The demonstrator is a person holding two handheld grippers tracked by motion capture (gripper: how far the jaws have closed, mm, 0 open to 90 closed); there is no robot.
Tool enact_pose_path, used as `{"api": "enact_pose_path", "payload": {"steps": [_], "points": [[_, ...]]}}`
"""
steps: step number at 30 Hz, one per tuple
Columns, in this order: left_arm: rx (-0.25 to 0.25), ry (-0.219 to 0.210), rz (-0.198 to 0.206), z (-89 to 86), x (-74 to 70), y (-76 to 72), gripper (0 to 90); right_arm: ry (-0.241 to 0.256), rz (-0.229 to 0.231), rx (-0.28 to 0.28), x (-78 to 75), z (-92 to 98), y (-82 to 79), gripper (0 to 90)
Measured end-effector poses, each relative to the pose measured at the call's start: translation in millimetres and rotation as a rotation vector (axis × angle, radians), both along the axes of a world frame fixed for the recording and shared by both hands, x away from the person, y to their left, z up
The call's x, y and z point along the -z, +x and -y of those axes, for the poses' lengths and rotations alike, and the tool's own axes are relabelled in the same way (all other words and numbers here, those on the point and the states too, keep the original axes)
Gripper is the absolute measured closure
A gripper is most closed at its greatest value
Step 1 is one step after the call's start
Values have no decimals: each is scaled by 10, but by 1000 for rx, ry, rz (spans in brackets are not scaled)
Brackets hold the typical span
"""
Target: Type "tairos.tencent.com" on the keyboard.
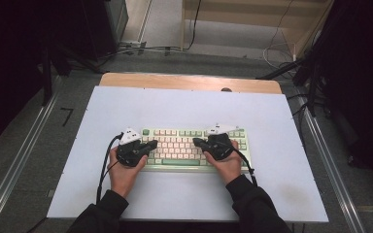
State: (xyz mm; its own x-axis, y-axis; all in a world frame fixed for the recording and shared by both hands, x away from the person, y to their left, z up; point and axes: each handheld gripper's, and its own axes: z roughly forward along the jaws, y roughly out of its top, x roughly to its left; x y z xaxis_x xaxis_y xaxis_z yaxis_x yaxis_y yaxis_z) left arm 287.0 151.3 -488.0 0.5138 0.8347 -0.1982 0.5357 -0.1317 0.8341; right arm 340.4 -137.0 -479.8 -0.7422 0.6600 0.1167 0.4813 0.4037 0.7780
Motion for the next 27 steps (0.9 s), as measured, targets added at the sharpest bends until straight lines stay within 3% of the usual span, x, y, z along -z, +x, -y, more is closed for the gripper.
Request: {"api": "enact_pose_path", "payload": {"steps": [16, 27], "points": [[-5, -22, -13, 39, 0, 48, 900, 16, 10, 10, -74, 92, -1, 884], [16, 0, -7, 163, -46, 100, 900, 26, 13, 12, -112, 110, -4, 884]]}}
